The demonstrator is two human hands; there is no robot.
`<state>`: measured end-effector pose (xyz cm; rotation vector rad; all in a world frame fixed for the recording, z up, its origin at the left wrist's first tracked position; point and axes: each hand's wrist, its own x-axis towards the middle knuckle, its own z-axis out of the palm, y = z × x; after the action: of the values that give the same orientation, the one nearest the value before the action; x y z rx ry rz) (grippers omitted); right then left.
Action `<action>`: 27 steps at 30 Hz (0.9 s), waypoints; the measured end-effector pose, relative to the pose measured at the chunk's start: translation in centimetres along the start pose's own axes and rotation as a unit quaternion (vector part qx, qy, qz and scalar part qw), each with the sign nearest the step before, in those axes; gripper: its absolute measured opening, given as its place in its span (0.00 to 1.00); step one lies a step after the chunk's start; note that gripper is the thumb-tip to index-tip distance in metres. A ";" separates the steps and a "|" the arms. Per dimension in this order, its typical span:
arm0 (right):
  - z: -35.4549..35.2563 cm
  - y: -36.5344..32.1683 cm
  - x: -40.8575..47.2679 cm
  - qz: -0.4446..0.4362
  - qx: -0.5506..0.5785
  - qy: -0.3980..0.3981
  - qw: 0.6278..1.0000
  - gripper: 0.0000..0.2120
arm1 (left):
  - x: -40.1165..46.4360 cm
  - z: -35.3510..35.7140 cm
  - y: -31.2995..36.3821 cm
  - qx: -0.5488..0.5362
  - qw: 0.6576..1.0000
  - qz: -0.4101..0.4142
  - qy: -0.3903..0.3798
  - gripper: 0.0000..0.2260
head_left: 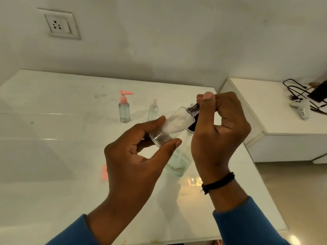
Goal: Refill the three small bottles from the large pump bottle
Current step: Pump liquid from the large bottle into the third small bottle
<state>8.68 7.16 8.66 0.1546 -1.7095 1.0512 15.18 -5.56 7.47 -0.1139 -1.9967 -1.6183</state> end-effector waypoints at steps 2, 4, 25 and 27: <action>0.1 0.1 -0.4 0.006 0.005 0.001 1.000 0.14 | 0.0 -0.1 0.0 0.000 1.000 -0.004 -0.001 0.20; 0.2 0.2 -0.3 0.008 0.003 0.002 1.000 0.14 | 0.0 -0.1 0.0 -0.006 1.000 -0.009 -0.002 0.20; -0.1 0.4 0.0 0.017 0.009 -0.009 1.000 0.15 | -0.1 -0.1 0.2 -0.021 1.000 -0.023 -0.004 0.19; -0.2 0.4 0.3 0.012 0.002 -0.007 1.000 0.16 | -0.1 -0.1 0.2 -0.027 0.999 -0.020 -0.004 0.19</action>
<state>8.51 7.67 8.75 0.1436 -1.7251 1.0737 15.36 -5.53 7.57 -0.1003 -1.9739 -1.6990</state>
